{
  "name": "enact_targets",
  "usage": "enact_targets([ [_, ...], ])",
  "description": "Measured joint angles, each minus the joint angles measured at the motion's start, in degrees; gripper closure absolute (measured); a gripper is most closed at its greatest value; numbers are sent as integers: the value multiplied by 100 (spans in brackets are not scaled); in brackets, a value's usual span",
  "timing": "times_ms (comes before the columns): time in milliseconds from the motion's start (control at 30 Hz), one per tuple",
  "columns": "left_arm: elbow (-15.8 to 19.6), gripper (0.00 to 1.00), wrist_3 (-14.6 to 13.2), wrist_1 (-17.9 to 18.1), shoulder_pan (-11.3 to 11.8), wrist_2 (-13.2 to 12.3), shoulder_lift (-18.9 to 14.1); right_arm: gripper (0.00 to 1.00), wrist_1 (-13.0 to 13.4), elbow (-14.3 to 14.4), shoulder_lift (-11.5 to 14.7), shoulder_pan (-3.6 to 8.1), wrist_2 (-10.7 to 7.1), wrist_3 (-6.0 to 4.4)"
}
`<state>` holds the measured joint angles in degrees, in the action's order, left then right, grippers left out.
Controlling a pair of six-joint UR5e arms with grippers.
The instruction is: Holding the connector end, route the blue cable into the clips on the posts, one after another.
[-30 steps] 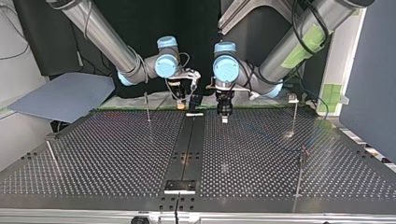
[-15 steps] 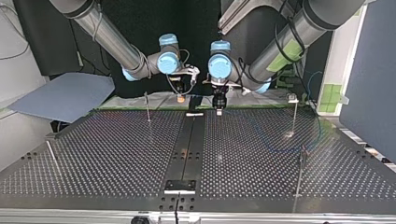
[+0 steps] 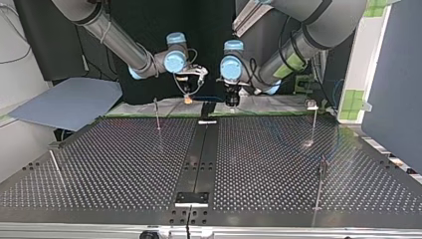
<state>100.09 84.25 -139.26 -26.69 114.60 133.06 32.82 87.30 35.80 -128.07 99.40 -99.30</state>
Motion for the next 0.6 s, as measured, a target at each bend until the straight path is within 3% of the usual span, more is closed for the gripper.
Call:
enact_targets([
  [233,0,100,68,320,-39,-36,383,100,330,295,-50,153,-32,-40],
  [600,-1,100,60,375,-111,-103,821,100,836,673,-188,353,-77,-54],
])
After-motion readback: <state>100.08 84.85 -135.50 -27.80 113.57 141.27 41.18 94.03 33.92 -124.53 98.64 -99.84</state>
